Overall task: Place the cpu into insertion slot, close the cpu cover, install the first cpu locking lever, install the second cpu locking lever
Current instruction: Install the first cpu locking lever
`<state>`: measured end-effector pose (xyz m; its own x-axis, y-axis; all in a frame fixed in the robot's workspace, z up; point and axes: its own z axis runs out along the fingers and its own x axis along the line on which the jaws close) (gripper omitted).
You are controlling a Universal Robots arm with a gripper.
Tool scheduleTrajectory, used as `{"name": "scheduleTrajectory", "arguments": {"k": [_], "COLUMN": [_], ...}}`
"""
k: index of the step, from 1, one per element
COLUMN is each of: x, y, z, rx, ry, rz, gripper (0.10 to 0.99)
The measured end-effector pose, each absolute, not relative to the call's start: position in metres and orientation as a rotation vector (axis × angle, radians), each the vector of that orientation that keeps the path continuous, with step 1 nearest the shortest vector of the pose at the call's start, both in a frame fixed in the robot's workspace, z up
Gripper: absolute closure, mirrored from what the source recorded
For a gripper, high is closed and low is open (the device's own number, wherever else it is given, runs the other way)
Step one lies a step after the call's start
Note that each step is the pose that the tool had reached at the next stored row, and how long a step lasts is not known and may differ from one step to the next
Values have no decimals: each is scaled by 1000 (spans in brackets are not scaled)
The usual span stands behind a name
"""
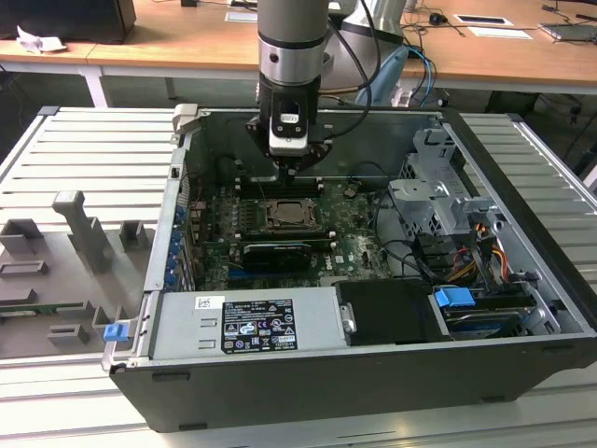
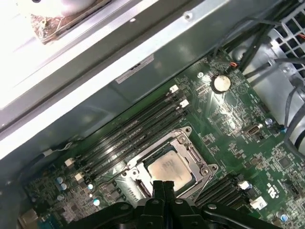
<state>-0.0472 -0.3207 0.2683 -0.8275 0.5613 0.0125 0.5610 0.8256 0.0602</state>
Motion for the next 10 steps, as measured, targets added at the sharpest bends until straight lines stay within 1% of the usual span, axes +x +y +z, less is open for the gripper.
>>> {"name": "scheduleTrajectory", "arguments": {"k": [10], "x": [-47], "y": [-321], "z": [268], "rx": [665], "ry": [3068], "rz": [96], "gripper": [980]}}
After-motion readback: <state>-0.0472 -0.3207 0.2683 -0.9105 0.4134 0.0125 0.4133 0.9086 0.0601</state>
